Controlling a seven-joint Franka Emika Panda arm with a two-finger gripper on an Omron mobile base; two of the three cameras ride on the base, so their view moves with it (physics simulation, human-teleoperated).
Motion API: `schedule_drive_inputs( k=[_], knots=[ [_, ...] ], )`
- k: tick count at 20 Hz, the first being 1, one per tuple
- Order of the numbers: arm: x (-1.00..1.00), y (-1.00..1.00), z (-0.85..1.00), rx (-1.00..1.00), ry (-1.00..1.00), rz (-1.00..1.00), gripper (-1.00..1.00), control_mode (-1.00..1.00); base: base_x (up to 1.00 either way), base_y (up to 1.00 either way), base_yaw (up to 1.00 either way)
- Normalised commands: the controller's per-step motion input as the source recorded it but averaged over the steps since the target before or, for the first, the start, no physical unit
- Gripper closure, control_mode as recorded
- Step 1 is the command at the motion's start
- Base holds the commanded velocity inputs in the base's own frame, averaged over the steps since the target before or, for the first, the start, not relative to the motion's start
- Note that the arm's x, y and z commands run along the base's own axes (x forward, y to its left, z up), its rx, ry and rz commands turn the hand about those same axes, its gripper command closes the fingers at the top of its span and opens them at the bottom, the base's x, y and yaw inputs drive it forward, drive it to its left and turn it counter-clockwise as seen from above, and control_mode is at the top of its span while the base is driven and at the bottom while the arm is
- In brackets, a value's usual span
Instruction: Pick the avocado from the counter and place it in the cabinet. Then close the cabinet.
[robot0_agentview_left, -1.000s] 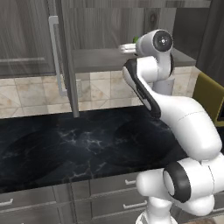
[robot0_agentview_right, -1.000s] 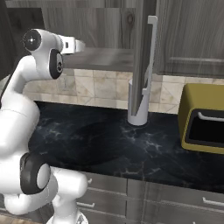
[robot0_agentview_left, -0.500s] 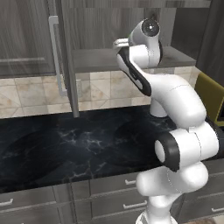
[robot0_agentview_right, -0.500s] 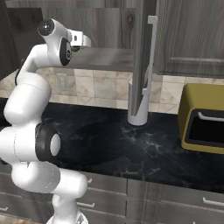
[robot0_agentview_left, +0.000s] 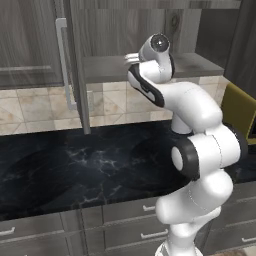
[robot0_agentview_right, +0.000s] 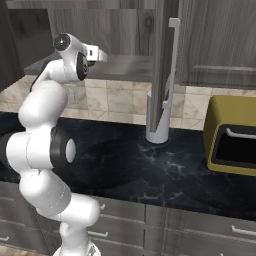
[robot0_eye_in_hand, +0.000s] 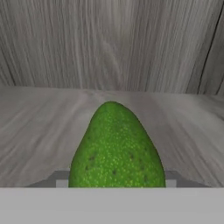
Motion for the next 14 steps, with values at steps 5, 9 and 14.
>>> schedule_drive_inputs(
  k=[5,9,14],
  knots=[
    [0.42,0.0,-0.02,0.0,0.04,0.0,1.0,-1.0,0.0,0.0,0.0],
    [0.36,0.03,-0.07,-0.01,0.08,0.0,-1.0,-1.0,0.0,0.0,0.0],
    [0.29,0.04,-0.24,0.0,0.08,0.0,-1.0,-1.0,0.0,0.0,0.0]
  ],
)
